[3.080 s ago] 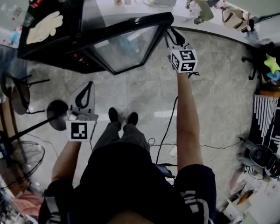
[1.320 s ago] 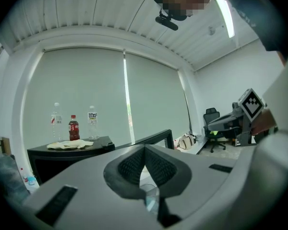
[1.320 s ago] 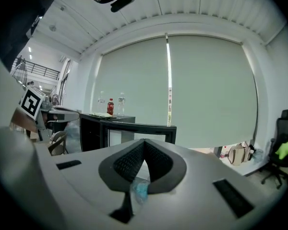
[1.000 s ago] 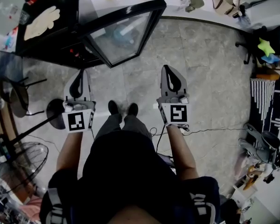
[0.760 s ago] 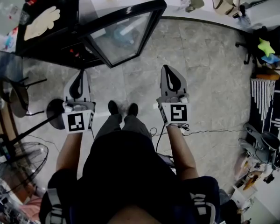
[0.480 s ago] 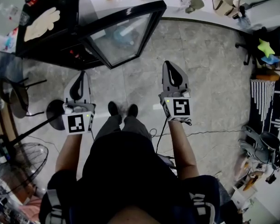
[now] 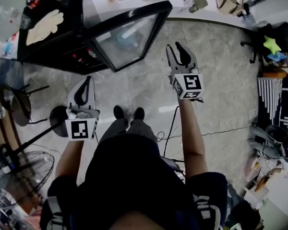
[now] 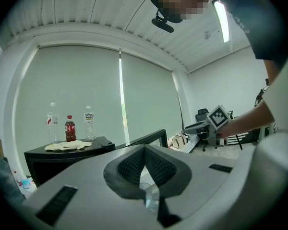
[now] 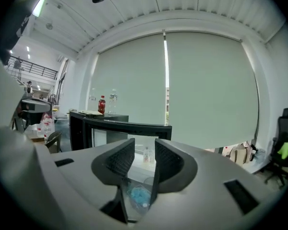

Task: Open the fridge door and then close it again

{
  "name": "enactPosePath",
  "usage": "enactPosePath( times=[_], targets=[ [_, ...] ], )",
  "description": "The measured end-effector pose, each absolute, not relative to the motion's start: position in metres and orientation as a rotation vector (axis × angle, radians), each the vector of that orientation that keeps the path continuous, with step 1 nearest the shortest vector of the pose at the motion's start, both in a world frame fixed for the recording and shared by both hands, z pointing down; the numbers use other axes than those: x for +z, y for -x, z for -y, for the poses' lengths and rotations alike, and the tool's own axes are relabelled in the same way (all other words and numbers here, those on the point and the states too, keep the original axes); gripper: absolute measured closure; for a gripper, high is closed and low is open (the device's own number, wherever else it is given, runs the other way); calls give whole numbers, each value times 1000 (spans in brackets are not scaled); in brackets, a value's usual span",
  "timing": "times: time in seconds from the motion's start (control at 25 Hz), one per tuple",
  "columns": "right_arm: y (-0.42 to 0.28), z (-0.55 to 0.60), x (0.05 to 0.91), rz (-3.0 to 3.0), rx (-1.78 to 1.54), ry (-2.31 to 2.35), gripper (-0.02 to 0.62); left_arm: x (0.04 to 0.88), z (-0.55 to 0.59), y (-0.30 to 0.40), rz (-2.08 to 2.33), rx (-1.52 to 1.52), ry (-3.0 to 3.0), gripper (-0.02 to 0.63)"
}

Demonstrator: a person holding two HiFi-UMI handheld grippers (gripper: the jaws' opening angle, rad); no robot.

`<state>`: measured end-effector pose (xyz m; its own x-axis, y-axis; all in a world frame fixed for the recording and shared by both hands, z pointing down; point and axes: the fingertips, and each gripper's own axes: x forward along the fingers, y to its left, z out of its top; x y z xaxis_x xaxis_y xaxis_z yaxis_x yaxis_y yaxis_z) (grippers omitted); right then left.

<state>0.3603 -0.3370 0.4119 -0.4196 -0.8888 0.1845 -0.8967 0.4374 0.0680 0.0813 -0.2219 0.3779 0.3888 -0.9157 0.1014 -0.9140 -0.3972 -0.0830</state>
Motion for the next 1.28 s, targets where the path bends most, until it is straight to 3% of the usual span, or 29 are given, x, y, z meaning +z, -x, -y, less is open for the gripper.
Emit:
enactPosePath(
  times=[0.32, 0.8, 1.28],
  targets=[
    [-357, 384, 427, 2492, 45, -1531, 363, 377, 221, -65, -1653, -207, 2638, 583],
    [-379, 488, 466, 2601, 85, -1241, 300, 375, 243, -92, -1818, -281, 2524, 583],
    [-367, 541, 495, 2788, 118, -852, 301, 381, 265, -109, -1915, -366, 2454, 583]
  ],
)
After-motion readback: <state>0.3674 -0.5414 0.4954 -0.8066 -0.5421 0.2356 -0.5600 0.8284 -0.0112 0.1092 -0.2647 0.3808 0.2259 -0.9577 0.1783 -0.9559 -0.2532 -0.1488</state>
